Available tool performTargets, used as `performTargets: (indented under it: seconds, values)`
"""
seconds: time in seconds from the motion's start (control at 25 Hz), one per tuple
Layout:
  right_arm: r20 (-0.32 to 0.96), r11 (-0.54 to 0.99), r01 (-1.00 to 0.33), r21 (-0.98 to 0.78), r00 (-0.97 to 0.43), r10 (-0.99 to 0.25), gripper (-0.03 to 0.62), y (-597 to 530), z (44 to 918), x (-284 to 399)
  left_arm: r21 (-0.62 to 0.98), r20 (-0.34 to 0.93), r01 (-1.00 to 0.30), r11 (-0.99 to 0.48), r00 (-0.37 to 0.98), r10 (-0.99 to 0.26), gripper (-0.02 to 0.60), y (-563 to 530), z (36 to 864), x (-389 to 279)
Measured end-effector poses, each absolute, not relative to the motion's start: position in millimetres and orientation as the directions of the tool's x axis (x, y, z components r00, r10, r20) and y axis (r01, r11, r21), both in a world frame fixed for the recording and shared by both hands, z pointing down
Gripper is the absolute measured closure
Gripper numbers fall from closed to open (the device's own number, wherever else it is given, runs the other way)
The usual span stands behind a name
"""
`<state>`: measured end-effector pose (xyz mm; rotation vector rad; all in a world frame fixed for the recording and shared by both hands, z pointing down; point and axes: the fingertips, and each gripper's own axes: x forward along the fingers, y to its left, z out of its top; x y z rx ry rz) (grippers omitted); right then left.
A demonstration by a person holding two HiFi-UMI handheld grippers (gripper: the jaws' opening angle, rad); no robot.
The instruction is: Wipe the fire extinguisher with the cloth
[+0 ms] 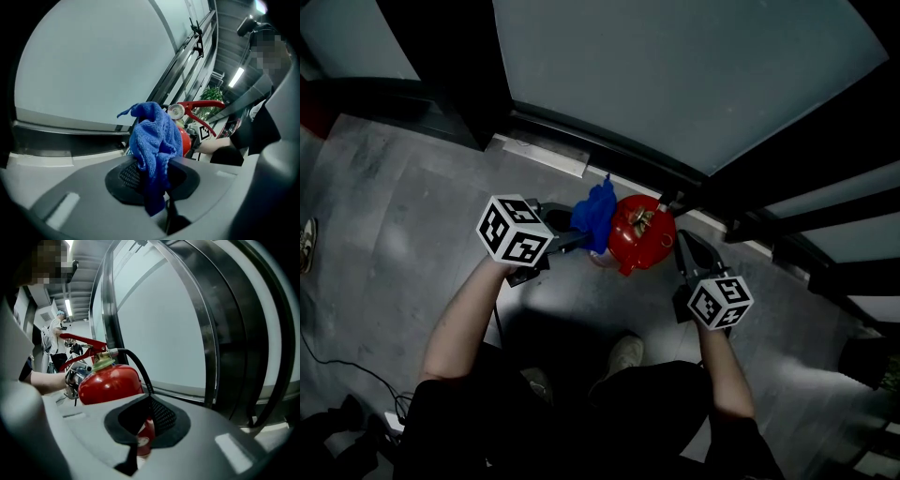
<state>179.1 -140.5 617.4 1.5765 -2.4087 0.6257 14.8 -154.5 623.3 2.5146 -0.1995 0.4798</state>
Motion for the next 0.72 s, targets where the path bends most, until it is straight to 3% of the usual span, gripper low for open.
performTargets:
  seconds: [0.72]
  values:
    - [0.394,0.338,-0.876,-0.344,-0.462,-0.794,0.591,-137.3,628.9,175.0,0.568,0.544,-0.418,-0.709,0.837,-0.057,0.514,-161.2,734.8,11.1]
